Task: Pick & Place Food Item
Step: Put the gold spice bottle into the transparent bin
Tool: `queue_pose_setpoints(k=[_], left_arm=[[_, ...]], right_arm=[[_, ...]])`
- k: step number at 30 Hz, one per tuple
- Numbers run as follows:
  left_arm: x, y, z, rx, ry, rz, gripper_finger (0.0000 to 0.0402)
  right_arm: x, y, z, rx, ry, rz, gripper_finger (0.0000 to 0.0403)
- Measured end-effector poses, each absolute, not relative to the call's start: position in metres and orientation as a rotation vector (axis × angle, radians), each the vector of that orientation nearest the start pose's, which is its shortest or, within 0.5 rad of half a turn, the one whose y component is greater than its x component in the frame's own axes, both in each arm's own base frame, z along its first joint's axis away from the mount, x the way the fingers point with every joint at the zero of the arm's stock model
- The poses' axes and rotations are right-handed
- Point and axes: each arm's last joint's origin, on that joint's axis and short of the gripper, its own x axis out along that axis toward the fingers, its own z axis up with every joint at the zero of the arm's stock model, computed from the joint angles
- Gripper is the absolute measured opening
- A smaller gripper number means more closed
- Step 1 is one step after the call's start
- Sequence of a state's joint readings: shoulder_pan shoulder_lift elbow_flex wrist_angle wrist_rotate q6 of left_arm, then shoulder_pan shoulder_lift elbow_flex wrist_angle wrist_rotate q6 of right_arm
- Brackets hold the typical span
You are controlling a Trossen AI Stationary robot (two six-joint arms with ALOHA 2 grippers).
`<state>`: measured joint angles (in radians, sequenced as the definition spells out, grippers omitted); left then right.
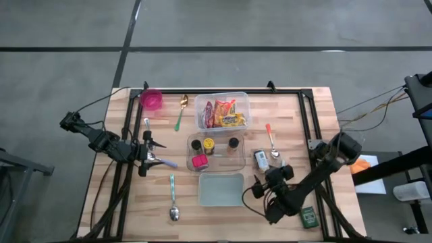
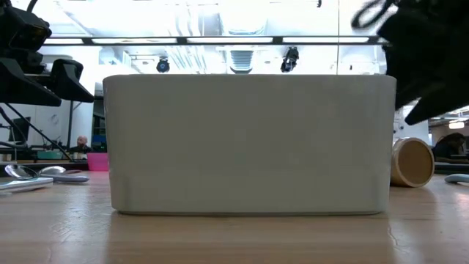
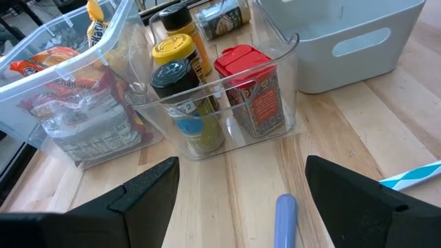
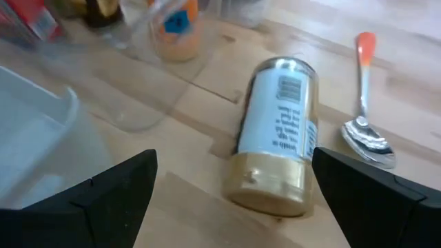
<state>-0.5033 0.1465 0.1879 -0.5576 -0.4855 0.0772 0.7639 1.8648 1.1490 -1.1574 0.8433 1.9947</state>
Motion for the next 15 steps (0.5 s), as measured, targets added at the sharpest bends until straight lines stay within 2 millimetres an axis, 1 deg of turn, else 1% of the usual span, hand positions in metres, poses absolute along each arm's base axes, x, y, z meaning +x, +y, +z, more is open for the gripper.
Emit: queue_pose_setpoints(k=[3, 11, 15], left_arm=[[0.079, -0.028, 0.166, 0.321, 0.454, -0.035, 0.0317], [0.079, -0.028, 0.166, 0.321, 0.454, -0.035, 0.0317], [0.079, -0.028, 0.166, 0.321, 0.454, -0.035, 0.0317]], right_arm=[[0.231, 0.193, 0.148, 0.346, 0.602, -1.088, 0.0384], [0.234, 0.213, 0.131, 0.258, 0.539, -1.205, 0.0384], [0.237, 0.218, 0.122, 0.222, 0.536, -1.234, 0.0384]])
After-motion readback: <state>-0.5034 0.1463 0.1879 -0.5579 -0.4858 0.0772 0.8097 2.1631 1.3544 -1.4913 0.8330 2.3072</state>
